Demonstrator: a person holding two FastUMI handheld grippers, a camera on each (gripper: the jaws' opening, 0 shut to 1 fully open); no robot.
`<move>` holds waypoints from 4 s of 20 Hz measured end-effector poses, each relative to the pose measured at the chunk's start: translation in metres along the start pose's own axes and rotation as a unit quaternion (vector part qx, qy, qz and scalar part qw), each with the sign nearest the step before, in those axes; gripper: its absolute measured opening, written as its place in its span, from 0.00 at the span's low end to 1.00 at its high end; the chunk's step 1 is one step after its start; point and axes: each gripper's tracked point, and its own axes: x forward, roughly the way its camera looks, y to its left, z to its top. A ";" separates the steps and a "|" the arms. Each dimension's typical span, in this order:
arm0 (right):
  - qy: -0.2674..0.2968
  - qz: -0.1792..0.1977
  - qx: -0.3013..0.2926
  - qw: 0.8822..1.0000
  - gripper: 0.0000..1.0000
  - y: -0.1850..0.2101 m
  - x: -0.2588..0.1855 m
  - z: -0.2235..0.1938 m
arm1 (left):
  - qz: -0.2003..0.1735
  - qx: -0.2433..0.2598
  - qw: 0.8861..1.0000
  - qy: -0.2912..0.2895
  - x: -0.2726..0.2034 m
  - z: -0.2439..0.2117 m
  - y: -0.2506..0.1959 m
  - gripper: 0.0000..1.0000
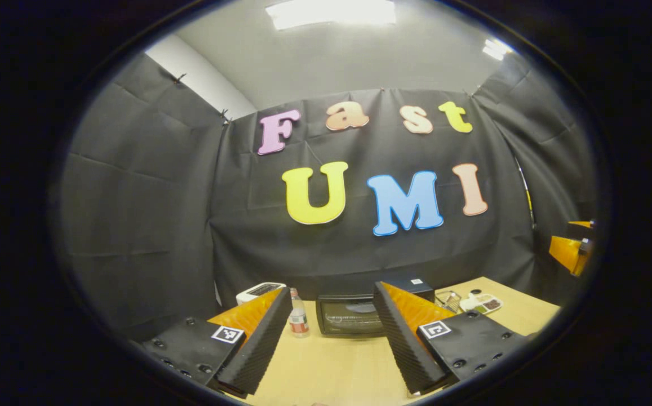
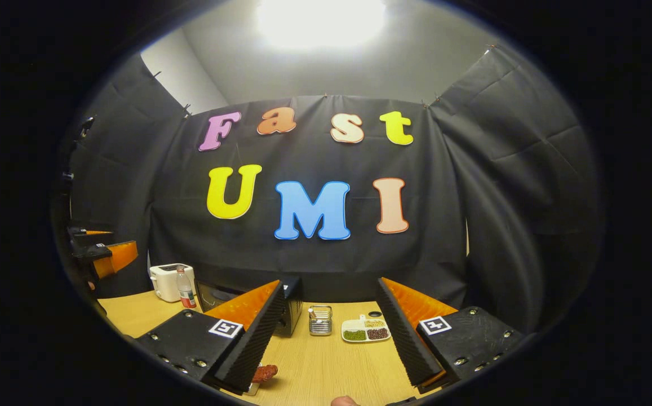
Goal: Open the electric oven with the left hand, put the food in, and close the electric oven.
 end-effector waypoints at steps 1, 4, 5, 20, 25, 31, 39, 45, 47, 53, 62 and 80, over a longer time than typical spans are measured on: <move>0.001 -0.003 0.002 1.000 0.98 -0.002 0.000 -0.001 | -0.002 -0.002 1.000 0.004 0.008 -0.002 -0.002 1.00; 0.002 -0.011 -0.001 1.000 0.98 -0.005 0.006 -0.004 | -0.009 0.002 1.000 0.002 0.034 -0.006 -0.007 1.00; 0.006 -0.016 -0.002 1.000 0.98 -0.006 0.009 -0.005 | -0.014 0.003 1.000 0.001 0.045 -0.007 -0.009 1.00; 0.010 -0.104 -0.038 0.994 0.98 -0.007 0.049 0.002 | -0.091 -0.006 0.995 0.031 0.201 -0.073 -0.049 1.00; 0.022 -0.135 -0.053 0.989 0.98 -0.008 0.052 -0.002 | -0.106 -0.011 0.993 0.060 0.240 -0.110 -0.061 1.00; 0.042 -0.168 -0.044 0.984 0.98 -0.010 0.047 -0.008 | -0.118 -0.001 0.989 0.085 0.275 -0.150 -0.073 1.00; 0.060 -0.203 -0.051 0.976 0.98 -0.014 0.032 -0.015 | -0.130 0.008 0.985 0.116 0.300 -0.193 -0.091 1.00; 0.065 -0.210 -0.063 0.973 0.98 -0.016 0.024 -0.014 | -0.127 0.003 0.984 0.121 0.305 -0.206 -0.098 0.96; 0.066 -0.208 -0.063 0.974 0.98 -0.017 0.022 -0.015 | -0.122 -0.002 0.985 0.120 0.306 -0.208 -0.098 1.00; 0.059 -0.192 -0.066 0.977 0.98 -0.015 0.025 -0.011 | -0.117 -0.012 0.986 0.120 0.288 -0.210 -0.095 0.98; 0.056 -0.164 -0.061 0.983 0.99 -0.018 0.024 -0.009 | -0.116 -0.003 0.984 0.136 0.242 -0.223 -0.088 1.00; 0.082 -0.128 -0.059 0.987 0.99 -0.030 0.009 -0.025 | -0.092 0.010 0.978 0.185 0.181 -0.267 -0.088 1.00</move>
